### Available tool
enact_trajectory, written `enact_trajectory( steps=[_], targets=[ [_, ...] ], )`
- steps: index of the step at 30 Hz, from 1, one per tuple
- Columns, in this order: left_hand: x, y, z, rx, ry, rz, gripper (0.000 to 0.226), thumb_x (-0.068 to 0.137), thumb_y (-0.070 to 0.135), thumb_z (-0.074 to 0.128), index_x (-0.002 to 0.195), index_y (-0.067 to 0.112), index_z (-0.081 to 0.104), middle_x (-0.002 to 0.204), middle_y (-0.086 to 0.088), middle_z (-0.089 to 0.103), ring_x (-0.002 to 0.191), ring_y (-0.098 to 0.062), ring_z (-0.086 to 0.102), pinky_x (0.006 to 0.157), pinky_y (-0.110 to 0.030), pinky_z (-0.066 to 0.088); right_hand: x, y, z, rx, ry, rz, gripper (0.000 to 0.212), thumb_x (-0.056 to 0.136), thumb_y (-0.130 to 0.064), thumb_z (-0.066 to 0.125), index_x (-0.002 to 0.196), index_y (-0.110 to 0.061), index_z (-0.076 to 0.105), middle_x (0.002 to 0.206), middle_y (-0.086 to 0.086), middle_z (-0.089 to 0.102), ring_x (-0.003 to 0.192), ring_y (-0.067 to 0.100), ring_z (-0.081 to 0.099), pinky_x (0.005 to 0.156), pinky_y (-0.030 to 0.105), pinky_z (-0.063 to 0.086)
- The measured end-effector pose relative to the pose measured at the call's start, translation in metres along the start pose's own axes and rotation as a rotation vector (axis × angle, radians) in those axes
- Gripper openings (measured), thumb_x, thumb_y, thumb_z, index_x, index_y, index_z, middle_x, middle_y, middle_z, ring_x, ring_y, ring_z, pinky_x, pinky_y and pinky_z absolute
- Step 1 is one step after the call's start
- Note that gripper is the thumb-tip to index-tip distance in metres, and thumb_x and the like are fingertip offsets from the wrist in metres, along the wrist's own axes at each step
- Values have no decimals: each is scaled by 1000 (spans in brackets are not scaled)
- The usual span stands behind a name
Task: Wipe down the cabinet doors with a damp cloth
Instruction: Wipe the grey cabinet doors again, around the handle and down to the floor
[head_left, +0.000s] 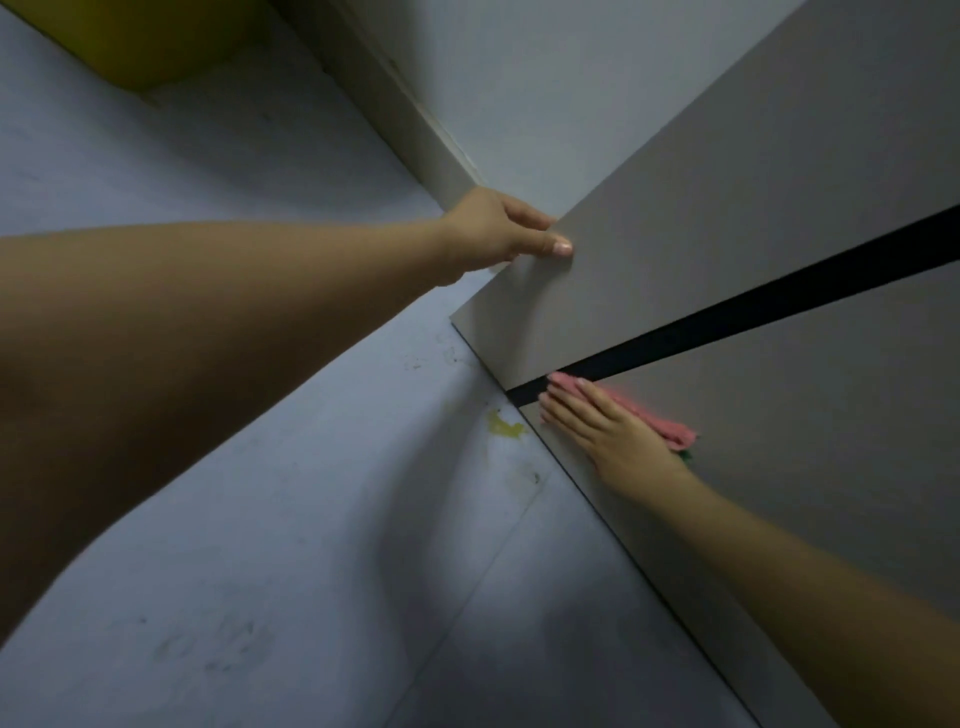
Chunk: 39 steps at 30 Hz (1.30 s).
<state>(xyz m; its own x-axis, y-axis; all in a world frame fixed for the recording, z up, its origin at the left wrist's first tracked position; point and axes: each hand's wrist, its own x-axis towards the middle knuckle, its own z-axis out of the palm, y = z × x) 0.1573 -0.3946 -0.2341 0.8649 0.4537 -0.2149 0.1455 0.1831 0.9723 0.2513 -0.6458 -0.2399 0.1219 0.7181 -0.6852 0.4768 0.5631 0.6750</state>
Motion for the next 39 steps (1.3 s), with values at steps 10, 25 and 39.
enact_trajectory(
  steps=[10,25,39],
  targets=[
    [-14,-16,27,-132,166,-135,61,78,48,73,127,13,60,121,1,60,111,-15,54,87,-26,43,90,8,-13,-68,214,107,60,92,-33,26,149,-16,24,156,3,26,144,28,20,114,56,-14],
    [-59,-2,96,-341,167,-354,93,83,61,58,150,14,16,156,-10,24,126,-33,49,63,-23,53,-41,-67,80,-55,249,115,67,79,-16,14,141,-18,38,150,2,27,141,23,25,113,45,-23],
    [-79,-8,154,-273,199,-369,74,91,54,51,147,13,27,154,-14,27,136,-33,36,99,-41,47,-84,-30,69,67,525,528,56,83,-8,36,137,-7,48,145,5,46,142,25,24,119,38,-1]
  ],
)
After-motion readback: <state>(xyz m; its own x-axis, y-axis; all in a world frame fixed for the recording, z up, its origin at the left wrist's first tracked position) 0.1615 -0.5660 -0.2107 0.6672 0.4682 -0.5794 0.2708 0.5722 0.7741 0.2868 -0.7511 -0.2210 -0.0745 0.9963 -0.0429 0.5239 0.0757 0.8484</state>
